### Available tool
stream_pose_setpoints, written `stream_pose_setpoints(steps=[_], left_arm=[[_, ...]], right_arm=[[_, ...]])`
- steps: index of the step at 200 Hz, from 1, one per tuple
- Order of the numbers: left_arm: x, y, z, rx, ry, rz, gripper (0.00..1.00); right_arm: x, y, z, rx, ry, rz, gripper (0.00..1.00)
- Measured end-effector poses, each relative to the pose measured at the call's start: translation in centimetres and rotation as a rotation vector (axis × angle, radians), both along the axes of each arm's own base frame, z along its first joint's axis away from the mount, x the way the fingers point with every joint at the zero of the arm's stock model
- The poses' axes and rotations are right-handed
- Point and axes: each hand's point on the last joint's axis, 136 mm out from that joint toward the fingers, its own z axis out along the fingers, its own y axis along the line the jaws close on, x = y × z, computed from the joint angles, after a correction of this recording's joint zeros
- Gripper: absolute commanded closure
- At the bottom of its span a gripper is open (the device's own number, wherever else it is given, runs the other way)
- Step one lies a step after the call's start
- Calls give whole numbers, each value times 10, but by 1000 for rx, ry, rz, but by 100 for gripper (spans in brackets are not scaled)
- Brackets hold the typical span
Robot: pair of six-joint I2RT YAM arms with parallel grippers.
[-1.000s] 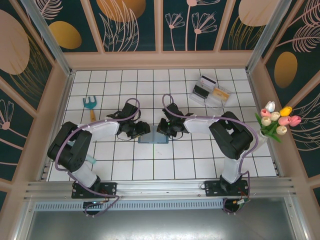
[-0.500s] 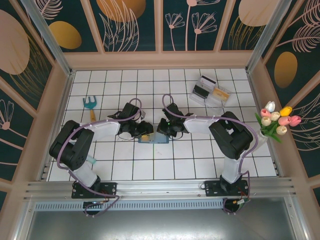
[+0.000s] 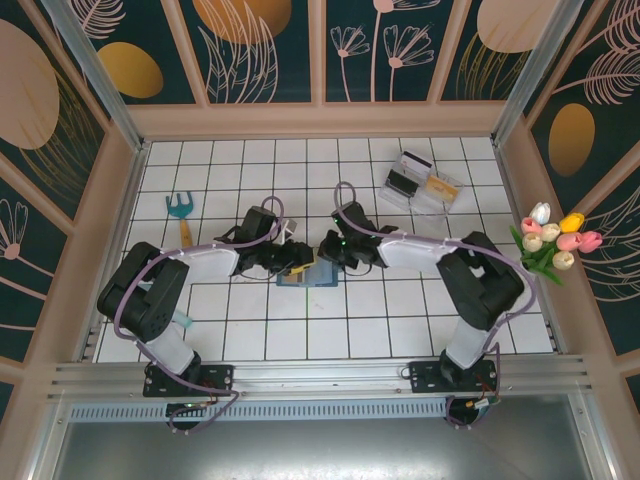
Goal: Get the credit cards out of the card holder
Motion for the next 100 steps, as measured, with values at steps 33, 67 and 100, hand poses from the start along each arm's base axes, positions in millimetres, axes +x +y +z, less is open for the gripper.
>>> stream_pose_setpoints(steps=[33,67,100], left_arm=[[4,-7,11,-52,-19,-3,50],[7,-12,17,-77,-42,-4,51],[5,-10,12,-62,-34,8,49]], right_arm=[[7,-14,33,40,-76,-63,86],[5,-18,32,39,-75,-69,86],[3,-19,29,34,-68,-68,86]])
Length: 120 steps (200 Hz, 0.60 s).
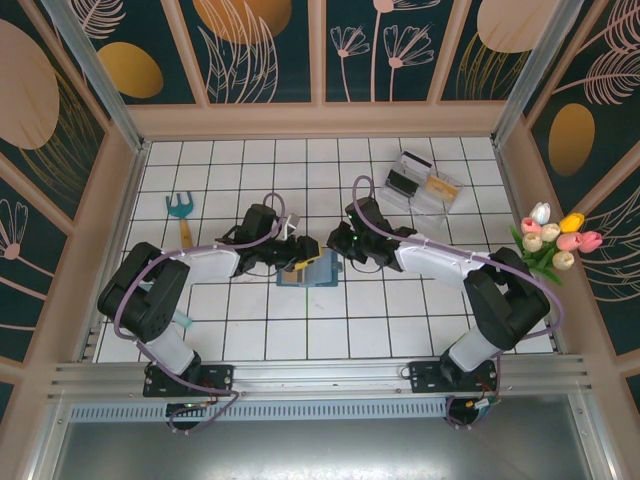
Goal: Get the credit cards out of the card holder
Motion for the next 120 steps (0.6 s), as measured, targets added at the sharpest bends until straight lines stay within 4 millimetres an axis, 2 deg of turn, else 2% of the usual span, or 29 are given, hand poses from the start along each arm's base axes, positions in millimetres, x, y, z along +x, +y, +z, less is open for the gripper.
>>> stream_pose_setpoints(steps=[46,74,97,120], left_arm=[[0,4,-11,27,27,26,38],[0,5,-13,39,35,29,28],[3,13,-15,116,15,45,19],[11,25,-8,206,-30,79,15]], right_arm=[[0,3,1,6,-7,5,86],[-2,6,2,12,-9,15,86],[-4,8,1,11,-4,23,86],[-4,9,-2,8,3,27,86]])
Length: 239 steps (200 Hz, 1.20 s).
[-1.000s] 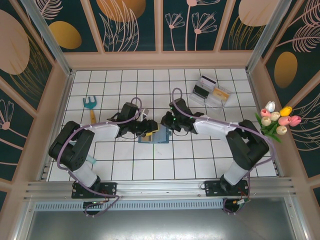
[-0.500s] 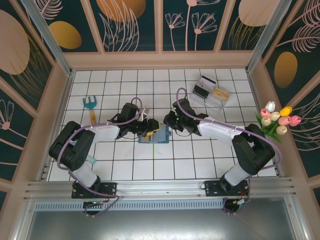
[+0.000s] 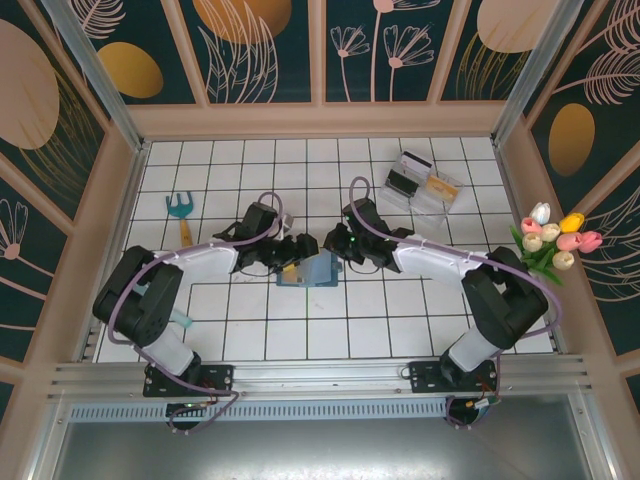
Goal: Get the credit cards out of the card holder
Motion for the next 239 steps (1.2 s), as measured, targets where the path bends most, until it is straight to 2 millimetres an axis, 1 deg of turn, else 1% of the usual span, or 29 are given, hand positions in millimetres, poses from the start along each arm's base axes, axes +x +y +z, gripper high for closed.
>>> stream_pose_setpoints(steps=[20,44,68,112,138,158,194,213,239], left_arm=[[4,12,0,79,-26,27,14],[0,26,-12,161,-4,50,13],[-2,33,-17,199,8,60,13],[-5,33,-19,197,16,52,13],[-7,31,-24,194,37,42,14],[-9,31,-32,201,58,37,14],[-9,30,-32,197,59,35,13],[-9,28,-31,187,59,29,13],[-9,25,-29,166,59,18,13]], right_arm=[[0,2,-3,-3,7,5,86],[-1,3,-6,-5,15,9,86],[-2,3,-8,-6,20,12,86],[-3,5,-18,-18,44,19,86],[-5,6,-25,-25,64,28,86],[-6,10,-27,-23,72,38,86],[-6,14,-31,-24,84,50,86],[-9,15,-39,-32,107,60,86],[-14,11,-54,-66,150,61,86]])
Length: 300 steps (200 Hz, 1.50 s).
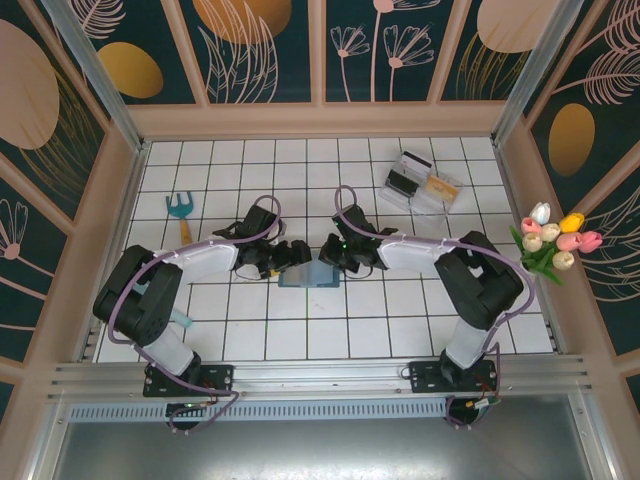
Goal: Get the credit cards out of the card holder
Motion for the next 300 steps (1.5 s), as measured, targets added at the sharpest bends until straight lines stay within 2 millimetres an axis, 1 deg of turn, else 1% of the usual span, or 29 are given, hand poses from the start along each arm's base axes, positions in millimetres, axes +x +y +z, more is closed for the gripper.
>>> stream_pose_setpoints(steps=[44,80,137,176,211,225,237,262,271,283,300], left_arm=[[-2,-7,1,-38,11,-22,13],[-3,-10,4,-60,15,-34,13],[-4,-23,15,-139,4,-76,12],[-4,-24,16,-148,3,-81,12],[-6,-33,22,-239,2,-83,13],[-7,-37,26,-276,7,-83,13],[-6,-42,31,-309,1,-85,12],[-2,-55,45,-381,-19,-94,12],[0,-59,50,-407,-33,-98,12],[2,-63,53,-430,-36,-99,12],[0,-70,51,-449,-24,-107,12]], right_arm=[[-5,-4,-20,-44,49,1,86],[-4,0,-21,-34,57,10,86],[-4,2,-21,-31,57,19,86],[-4,2,-21,-30,57,19,86],[-5,1,-19,-17,47,15,86],[-6,-3,-14,-7,39,7,85],[-7,-6,-6,7,24,0,85],[3,-11,29,64,-49,-36,85],[5,-16,38,75,-68,-57,86],[7,-23,46,88,-88,-88,86],[7,-34,50,97,-94,-129,86]])
